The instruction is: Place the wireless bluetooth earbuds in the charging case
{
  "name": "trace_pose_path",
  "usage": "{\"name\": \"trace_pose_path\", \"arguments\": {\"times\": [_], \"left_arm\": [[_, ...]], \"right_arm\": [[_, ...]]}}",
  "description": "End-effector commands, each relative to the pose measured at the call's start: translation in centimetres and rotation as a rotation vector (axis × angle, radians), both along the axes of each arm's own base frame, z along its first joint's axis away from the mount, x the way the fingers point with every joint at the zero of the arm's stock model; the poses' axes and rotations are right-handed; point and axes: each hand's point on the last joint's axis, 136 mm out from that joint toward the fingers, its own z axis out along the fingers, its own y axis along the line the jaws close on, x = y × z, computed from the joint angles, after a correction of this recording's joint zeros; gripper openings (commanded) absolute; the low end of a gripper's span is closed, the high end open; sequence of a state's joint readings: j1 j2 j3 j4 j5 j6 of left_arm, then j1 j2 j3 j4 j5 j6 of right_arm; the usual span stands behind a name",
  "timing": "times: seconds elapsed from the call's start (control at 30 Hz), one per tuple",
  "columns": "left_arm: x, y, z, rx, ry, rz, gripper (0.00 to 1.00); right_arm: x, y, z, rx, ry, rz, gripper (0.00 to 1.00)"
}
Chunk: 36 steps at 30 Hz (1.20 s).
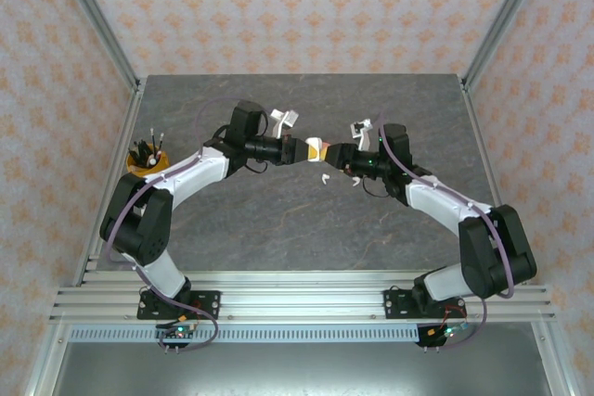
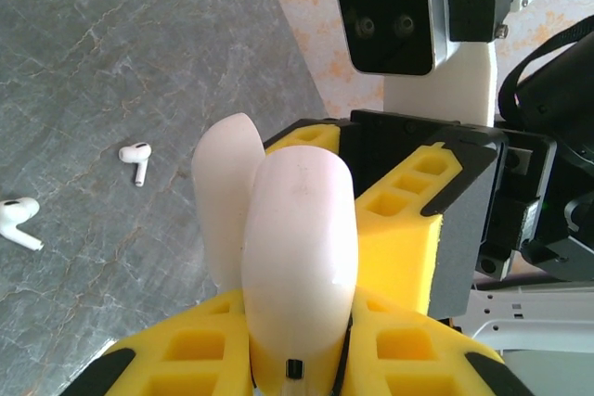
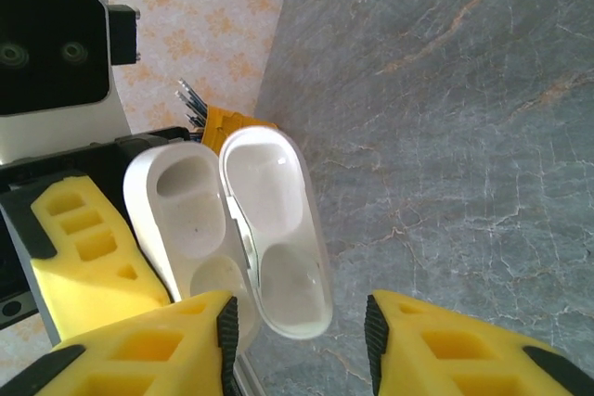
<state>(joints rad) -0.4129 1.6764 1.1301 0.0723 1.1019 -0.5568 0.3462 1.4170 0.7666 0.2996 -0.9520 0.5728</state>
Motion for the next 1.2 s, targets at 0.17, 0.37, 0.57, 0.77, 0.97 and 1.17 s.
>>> {"name": "trace_pose_path", "arguments": {"times": [0.17,0.37,0.57,0.77,0.97,1.17], "left_arm": [[-0.6,-0.8,3.1,-0.062,-0.054,-0.064,0.05],[-1.0,-0.9,3.6,-0.068,-0.060,-0.080,0.05],[-1.5,-0.8,3.9,-0.061,-0.052,-0.090,0.04],[-1.6,-0.7,4.1,-0.051,-0.079,-0.102,0.04],[-1.5,-0.8,4.1,-0.049,-0.080,-0.104,0.04],[-1.5,-1.0,4.1,-0.052,-0.075,-0.115,0.04]], "right_arm": [[0.9,0.7,0.8,0.004,-0.041,0.033,0.37],[1.4,0.7,0.3,-0.003,-0.035,0.030,0.33],[1.6,0.5,-0.5,-0.011,-0.020,0.028,0.30],[1.5,-0.3,-0.9,-0.010,-0.014,0.017,0.30],[1.4,-0.2,-0.9,-0.007,-0.013,0.024,0.30],[1.1,0.5,-0.3,0.028,-0.015,0.084,0.31]]}}
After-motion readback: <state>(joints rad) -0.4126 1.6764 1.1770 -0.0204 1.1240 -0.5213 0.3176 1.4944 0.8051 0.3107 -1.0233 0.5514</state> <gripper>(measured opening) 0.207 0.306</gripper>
